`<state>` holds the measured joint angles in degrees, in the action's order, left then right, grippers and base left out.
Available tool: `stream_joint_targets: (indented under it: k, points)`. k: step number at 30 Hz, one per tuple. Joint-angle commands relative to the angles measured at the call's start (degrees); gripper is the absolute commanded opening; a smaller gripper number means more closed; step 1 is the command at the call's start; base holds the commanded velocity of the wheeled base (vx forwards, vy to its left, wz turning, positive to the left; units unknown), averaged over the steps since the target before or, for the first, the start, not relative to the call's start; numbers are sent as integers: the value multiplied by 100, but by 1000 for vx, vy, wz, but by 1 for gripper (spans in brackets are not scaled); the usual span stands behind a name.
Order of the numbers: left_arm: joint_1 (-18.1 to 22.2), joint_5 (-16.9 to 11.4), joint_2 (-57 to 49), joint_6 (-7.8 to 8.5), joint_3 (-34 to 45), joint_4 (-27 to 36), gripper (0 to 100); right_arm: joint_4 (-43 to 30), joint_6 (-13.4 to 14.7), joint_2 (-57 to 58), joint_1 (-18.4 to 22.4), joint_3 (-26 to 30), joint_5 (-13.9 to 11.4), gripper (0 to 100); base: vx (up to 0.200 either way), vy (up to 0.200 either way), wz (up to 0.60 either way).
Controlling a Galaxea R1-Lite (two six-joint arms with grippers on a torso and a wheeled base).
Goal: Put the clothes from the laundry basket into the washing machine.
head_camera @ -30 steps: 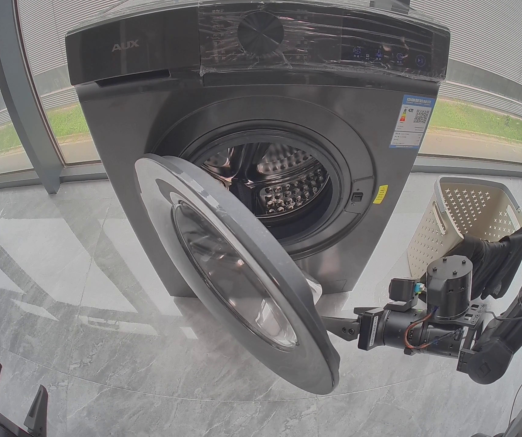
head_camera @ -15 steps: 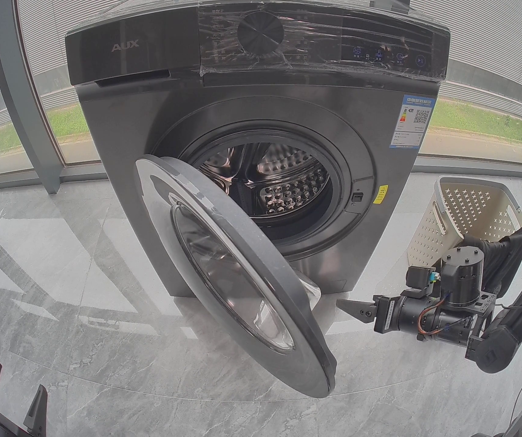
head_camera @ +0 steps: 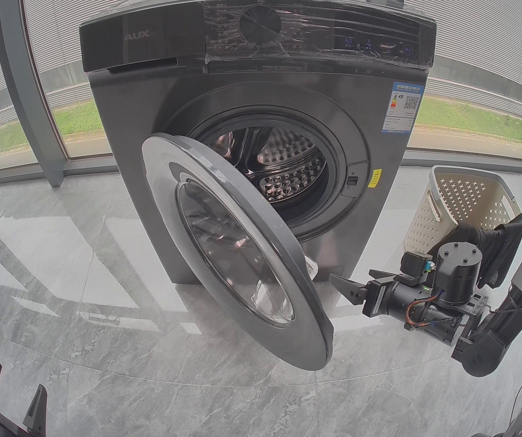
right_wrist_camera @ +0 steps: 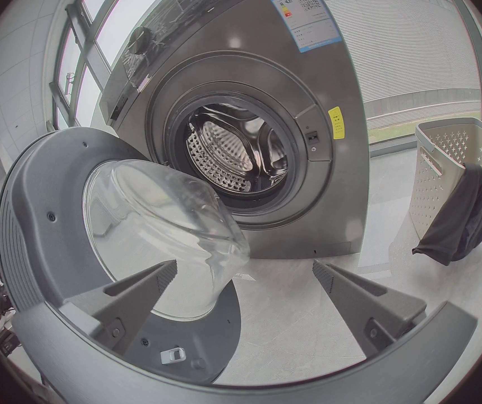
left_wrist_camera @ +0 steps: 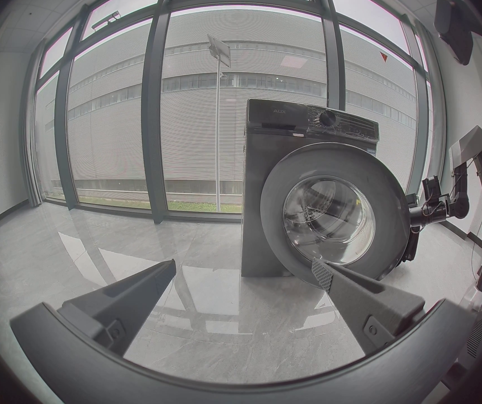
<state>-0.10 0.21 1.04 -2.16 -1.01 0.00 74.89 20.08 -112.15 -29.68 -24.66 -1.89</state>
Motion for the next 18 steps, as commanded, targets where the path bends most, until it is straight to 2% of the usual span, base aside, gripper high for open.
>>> stream_joint_targets:
  k: [1,3,5,8,14,18]
  points:
    - [-8,6,-86,-13,101,0,100,0,-4,-298,-90,-197,48,100,0,0,0]
    - [1,14,-95,-13,101,0,100,8,-57,-421,-90,-267,75,100,0,0,0]
    - [1,14,-86,-13,101,0,100,79,-206,-791,-99,-513,312,100,0,0,0]
    - [1,14,-86,-13,101,0,100,96,-224,-984,-248,-628,338,100,0,0,0]
    - [1,14,-86,-13,101,0,100,149,-188,-993,-855,-513,365,100,0,0,0]
    - [1,14,-86,-13,101,0,100,421,-188,-958,-1048,-294,365,100,0,0,0]
